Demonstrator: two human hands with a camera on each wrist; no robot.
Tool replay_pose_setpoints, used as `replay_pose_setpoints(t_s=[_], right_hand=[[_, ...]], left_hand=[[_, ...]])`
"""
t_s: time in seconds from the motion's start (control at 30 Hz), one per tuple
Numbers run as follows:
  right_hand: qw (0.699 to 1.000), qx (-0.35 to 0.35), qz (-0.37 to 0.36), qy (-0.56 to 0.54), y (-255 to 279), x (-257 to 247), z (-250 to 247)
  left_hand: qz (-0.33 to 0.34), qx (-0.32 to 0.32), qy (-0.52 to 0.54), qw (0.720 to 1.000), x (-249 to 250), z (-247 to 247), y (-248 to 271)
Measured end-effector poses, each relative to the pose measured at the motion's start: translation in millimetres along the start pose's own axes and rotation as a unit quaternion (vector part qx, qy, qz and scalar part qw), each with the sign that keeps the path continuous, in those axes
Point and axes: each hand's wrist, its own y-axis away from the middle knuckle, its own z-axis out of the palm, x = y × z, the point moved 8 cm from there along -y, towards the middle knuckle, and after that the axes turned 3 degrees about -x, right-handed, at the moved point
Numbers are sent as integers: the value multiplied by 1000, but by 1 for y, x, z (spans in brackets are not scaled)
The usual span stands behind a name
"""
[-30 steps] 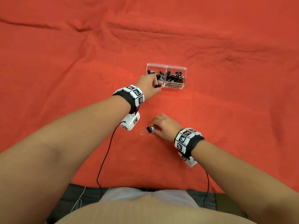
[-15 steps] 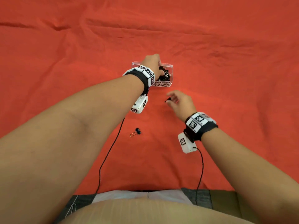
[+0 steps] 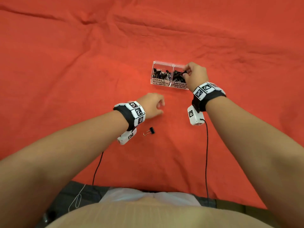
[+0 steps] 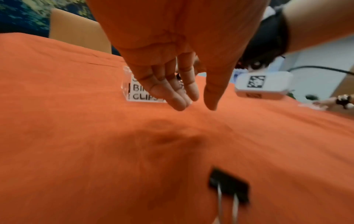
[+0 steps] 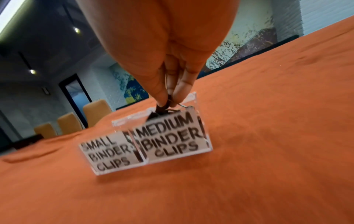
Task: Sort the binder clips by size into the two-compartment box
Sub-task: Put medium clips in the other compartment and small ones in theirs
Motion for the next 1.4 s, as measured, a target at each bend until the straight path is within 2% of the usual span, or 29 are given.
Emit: replay_pose_setpoints(t_s=[0.2,0.4,0.47,0.57,0.67,0.77,0.87,0.97,1.1,1.2,1.27,1.33,1.4], right_hand=[[998,-35,5,58,4,6,7],[999,31,-6,19,23,21,-16],[998,53,12,-14,28,29,-23],[997,65,30,-40,36,38,-30],[996,70,36,-51,38,45,-34],[995,71,43,-58,35,48,-35],[995,62,42,-62,30,45,-35],[995,54,44,-75,22,40,-31],[992,24,85,-89,7,46,-15],[986,1,130,-106,-4,53,-9],[980,-33,156,-116,-10,58,-1],[974,-58,174,-136,-15,58,7],[970,-79,176,-151,-19,57,14]], left_hand=[[0,-82,-127,989,-16,62,35],[15,-73,-120,990,-14,65,33],[19,-52,-88,995,-7,53,25],[25,17,26,999,13,16,4],[39,115,121,985,35,-31,-25],[46,186,160,968,50,-64,-53],[55,215,144,964,58,-77,-77],[46,209,120,969,56,-71,-94],[25,198,-24,980,43,-61,-101],[-12,256,-3,967,21,-76,-94],[-89,290,37,952,-3,-91,-87],[-177,283,105,937,-30,-97,-85],[-229,233,250,912,-53,-90,-90]])
